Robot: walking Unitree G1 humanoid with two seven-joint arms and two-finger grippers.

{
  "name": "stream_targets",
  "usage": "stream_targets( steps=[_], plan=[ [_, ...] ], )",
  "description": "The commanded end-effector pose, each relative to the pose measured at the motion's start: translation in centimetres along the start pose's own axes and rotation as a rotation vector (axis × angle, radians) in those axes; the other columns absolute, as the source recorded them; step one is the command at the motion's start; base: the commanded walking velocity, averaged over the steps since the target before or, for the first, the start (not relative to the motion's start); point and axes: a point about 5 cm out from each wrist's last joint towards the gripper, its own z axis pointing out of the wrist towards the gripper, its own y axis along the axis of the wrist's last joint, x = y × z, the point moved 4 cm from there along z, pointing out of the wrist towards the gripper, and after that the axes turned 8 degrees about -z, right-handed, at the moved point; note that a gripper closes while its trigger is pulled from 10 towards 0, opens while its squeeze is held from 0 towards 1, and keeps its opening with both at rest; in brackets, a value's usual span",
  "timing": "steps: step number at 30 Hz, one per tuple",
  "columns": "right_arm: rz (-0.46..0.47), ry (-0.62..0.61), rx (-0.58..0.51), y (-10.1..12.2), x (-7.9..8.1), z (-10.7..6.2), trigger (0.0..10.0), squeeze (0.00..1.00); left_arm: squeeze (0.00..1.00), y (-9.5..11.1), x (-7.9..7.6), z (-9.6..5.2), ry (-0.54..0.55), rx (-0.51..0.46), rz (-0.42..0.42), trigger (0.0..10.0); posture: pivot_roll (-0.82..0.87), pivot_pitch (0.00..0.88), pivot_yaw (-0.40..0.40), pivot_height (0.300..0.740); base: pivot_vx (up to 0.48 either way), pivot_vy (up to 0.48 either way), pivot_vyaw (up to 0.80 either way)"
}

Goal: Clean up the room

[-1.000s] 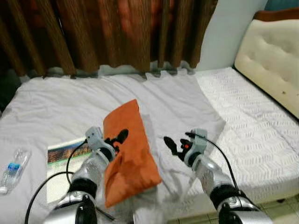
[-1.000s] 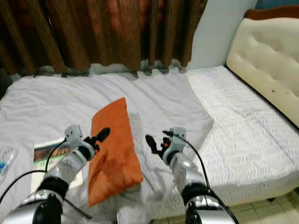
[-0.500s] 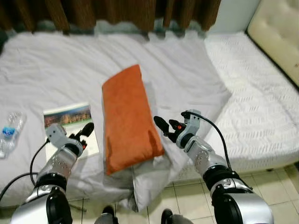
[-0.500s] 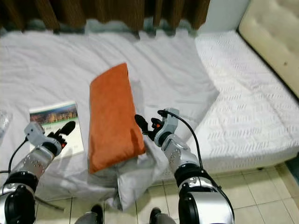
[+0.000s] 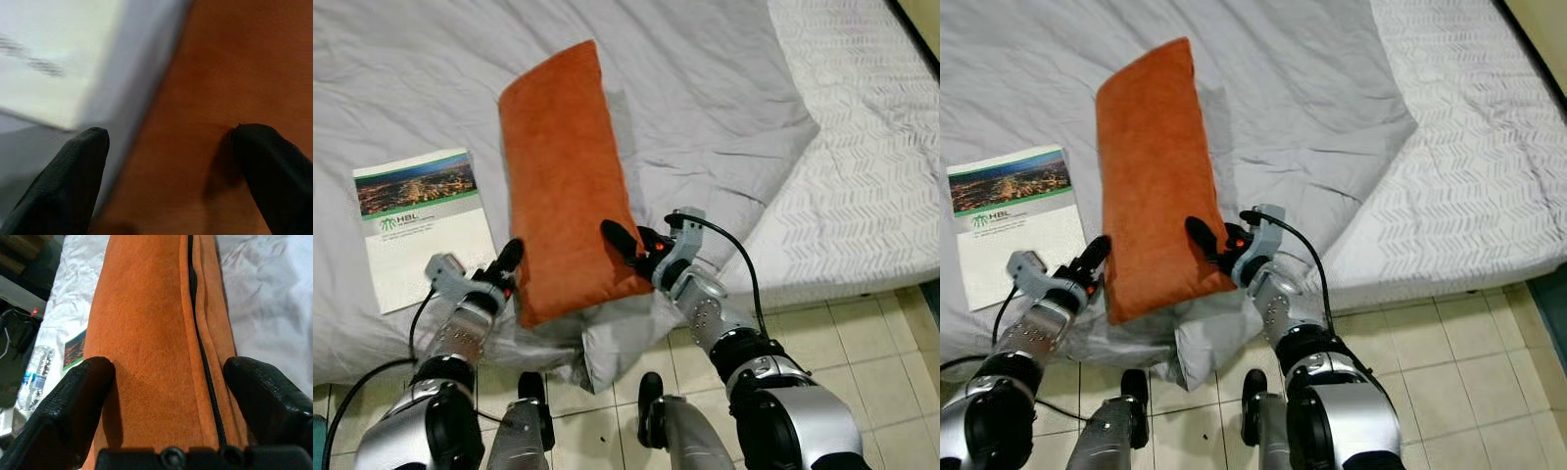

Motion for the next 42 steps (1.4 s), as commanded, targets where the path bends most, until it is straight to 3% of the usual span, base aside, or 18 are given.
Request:
stream_targets(
  steps=[1, 4, 8, 16, 19, 24, 31, 32, 33, 34, 35, 36, 42],
  plan=[
    [0.015, 0.018, 0.0, -0.5, 0.3, -0.1, 10.0, 0.0, 0.0, -0.2, -0.2, -0.3, -0.045, 0.023, 0.025, 10.0, -0.07, 0.587, -0.122, 0.74, 0.0, 0.0, 0.0],
    [0.009, 0.028, 0.003, -0.7, 0.5, -0.2, 10.0, 0.0, 0.0, 0.0, -0.4, -0.3, -0.07, 0.026, 0.037, 10.0, -0.07, 0.582, -0.118, 0.74, 0.0, 0.0, 0.0],
    [0.026, 0.009, 0.048, -2.3, 0.0, -0.8, 10.0, 0.0, 0.0, 0.8, 0.0, -0.7, -0.079, 0.022, -0.017, 10.0, -0.05, 0.583, -0.111, 0.74, 0.0, 0.0, 0.0],
    [0.041, -0.018, 0.074, -3.0, -0.1, -0.8, 10.0, 0.0, 0.0, -0.8, -0.2, -1.4, -0.158, 0.105, -0.162, 10.0, -0.05, 0.599, -0.099, 0.74, 0.0, 0.0, 0.0],
    [0.044, -0.022, 0.075, -3.0, -0.1, -0.7, 10.0, 0.0, 0.0, -1.5, 0.0, -1.5, -0.154, 0.127, -0.162, 10.0, -0.05, 0.602, -0.097, 0.74, 0.0, 0.0, 0.0],
    [0.053, -0.028, 0.082, -3.3, -0.1, -0.8, 10.0, 0.0, 0.0, -4.6, -0.8, -1.3, -0.191, 0.199, -0.205, 10.0, -0.06, 0.605, -0.106, 0.74, 0.0, 0.0, 0.0],
    [0.069, -0.071, 0.11, -4.2, -0.6, -1.1, 10.0, 0.0, 0.0, -7.4, 0.3, -1.4, -0.084, 0.265, -0.131, 10.0, -0.07, 0.599, -0.104, 0.74, 0.0, 0.0, 0.0],
    [0.092, -0.106, 0.126, -4.8, -1.0, -1.4, 4.7, 0.0, 0.0, -7.9, 1.2, -1.6, -0.024, 0.272, -0.059, 10.0, -0.07, 0.594, -0.101, 0.74, 0.0, 0.0, 0.0],
    [0.092, -0.106, 0.126, -4.8, -1.0, -1.4, 4.7, 0.0, 0.0, -7.9, 1.2, -1.6, -0.024, 0.272, -0.059, 10.0, -0.07, 0.594, -0.101, 0.74, 0.0, 0.0, 0.0],
    [0.115, -0.125, 0.136, -5.2, -1.1, -1.6, 0.0, 0.0, 0.0, -8.0, 2.0, -1.7, 0.034, 0.261, 0.004, 0.0, -0.07, 0.593, -0.099, 0.74, 0.0, 0.0, 0.0],
    [0.115, -0.125, 0.136, -5.2, -1.1, -1.6, 0.0, 0.0, 0.0, -8.0, 2.0, -1.7, 0.034, 0.261, 0.004, 0.0, -0.07, 0.593, -0.099, 0.74, 0.0, 0.0, 0.0],
    [0.134, -0.139, 0.142, -5.5, -1.2, -1.8, 0.0, 0.0, 0.0, -8.0, 2.6, -1.8, 0.076, 0.263, 0.073, 0.0, -0.06, 0.593, -0.098, 0.74, 0.0, 0.0, 0.0],
    [0.184, -0.166, 0.155, -6.3, -1.5, -2.1, 0.0, 0.0, 0.0, -7.6, 2.6, -1.7, 0.088, 0.237, 0.093, 0.0, -0.05, 0.588, -0.099, 0.74, 0.0, 0.0, 0.0]
  ],
)
